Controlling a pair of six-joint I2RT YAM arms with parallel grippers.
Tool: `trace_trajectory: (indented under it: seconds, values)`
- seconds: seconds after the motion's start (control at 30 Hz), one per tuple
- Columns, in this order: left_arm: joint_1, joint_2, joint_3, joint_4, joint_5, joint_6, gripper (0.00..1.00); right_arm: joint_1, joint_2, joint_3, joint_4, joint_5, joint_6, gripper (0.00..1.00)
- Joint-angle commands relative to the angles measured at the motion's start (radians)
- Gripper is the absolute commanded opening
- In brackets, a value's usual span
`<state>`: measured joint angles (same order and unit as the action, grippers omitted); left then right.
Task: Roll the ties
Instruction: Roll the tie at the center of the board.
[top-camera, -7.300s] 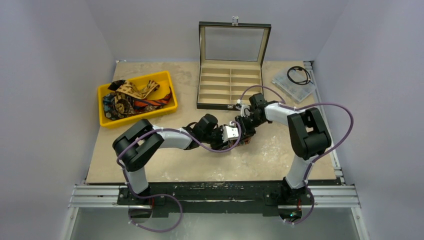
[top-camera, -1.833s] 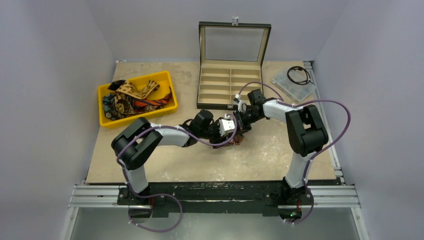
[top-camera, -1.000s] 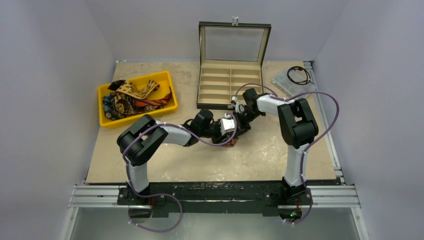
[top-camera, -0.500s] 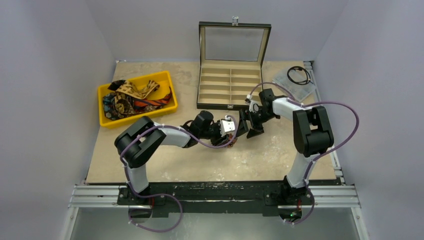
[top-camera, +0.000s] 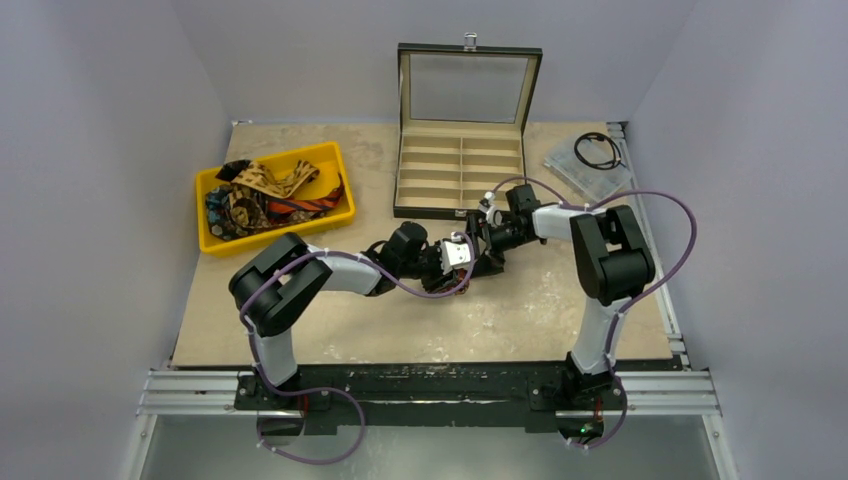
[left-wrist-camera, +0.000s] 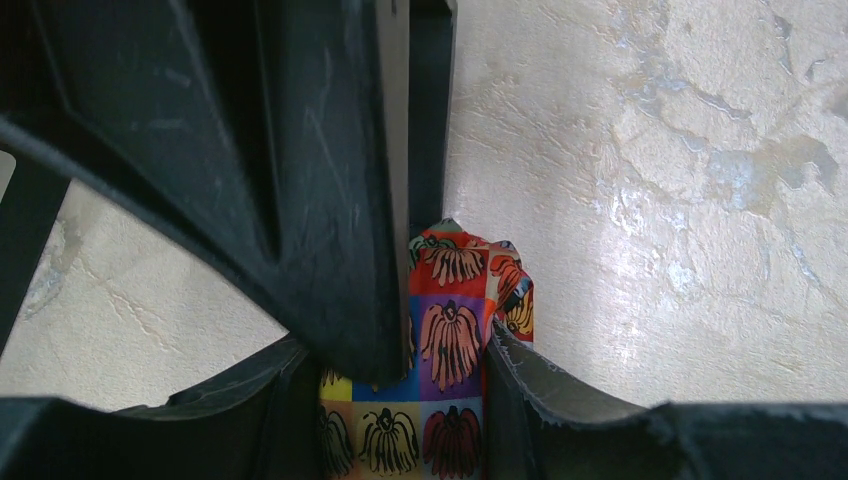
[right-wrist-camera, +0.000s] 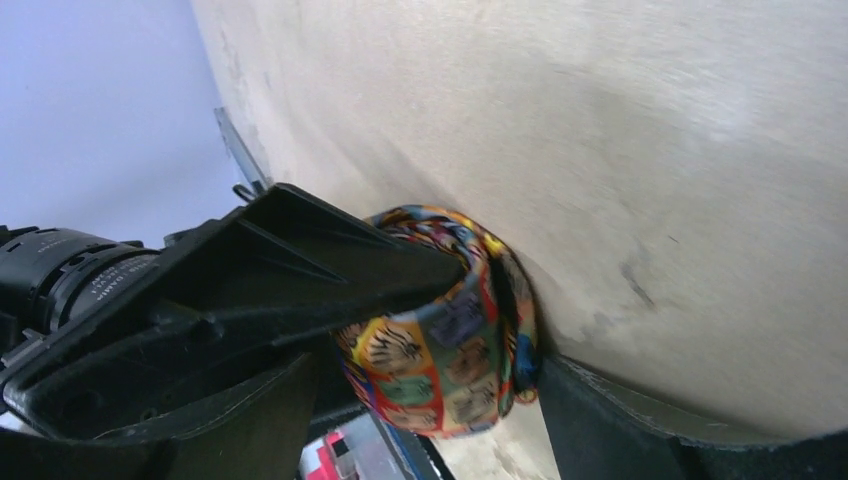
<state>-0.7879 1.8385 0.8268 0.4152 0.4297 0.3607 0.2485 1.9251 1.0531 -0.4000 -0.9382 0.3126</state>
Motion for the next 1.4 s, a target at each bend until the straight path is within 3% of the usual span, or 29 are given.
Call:
trace_trajectory:
  seconds: [0.0,0.3,0.37,0.47,0.73,0.8,0.87,0.9,0.93,1.07,1.13,1.37]
  values:
    - [-0.006,0.044,-0.038,-0.207,-0.051,0.030,0.06,0.048,0.043,-0.033,0.151,0.027,0.044,0.79]
    - [-0.006,0.045,-0.035,-0.213,-0.051,0.031,0.07,0.041,-0.082,-0.083,0.130,-0.041,0.016,0.65]
    - [-0.005,0.045,-0.035,-0.211,-0.050,0.031,0.07,0.033,-0.096,-0.102,0.111,-0.030,0.005,0.67]
    - [-0.005,0.048,-0.034,-0.208,-0.043,0.031,0.07,0.027,-0.086,-0.118,0.120,-0.010,0.013,0.78]
    - [-0.006,0.036,-0.047,-0.200,-0.031,0.036,0.09,0.019,-0.017,-0.080,0.173,-0.015,0.057,0.44]
    - [-0.005,0.034,-0.050,-0.195,-0.026,0.035,0.11,0.015,-0.013,-0.074,0.176,-0.012,0.061,0.32]
    - [-0.006,0.029,-0.057,-0.182,-0.014,0.035,0.14,0.012,-0.012,-0.071,0.175,-0.010,0.053,0.13]
    - [-0.006,0.024,-0.060,-0.175,-0.010,0.036,0.19,0.012,-0.013,-0.070,0.167,-0.004,0.045,0.02]
    - [-0.006,0.018,-0.065,-0.163,-0.003,0.034,0.28,0.011,-0.015,-0.069,0.159,0.006,0.037,0.00]
    - [0.007,-0.045,-0.128,-0.023,0.033,0.030,0.54,0.012,-0.025,-0.069,0.128,0.034,-0.009,0.00]
    - [0.022,-0.072,-0.138,0.028,0.086,0.027,0.74,0.012,-0.034,-0.072,0.121,0.050,-0.031,0.00]
    - [0.032,-0.071,-0.081,0.046,0.149,-0.008,0.98,0.013,-0.050,-0.087,0.113,0.073,-0.077,0.00]
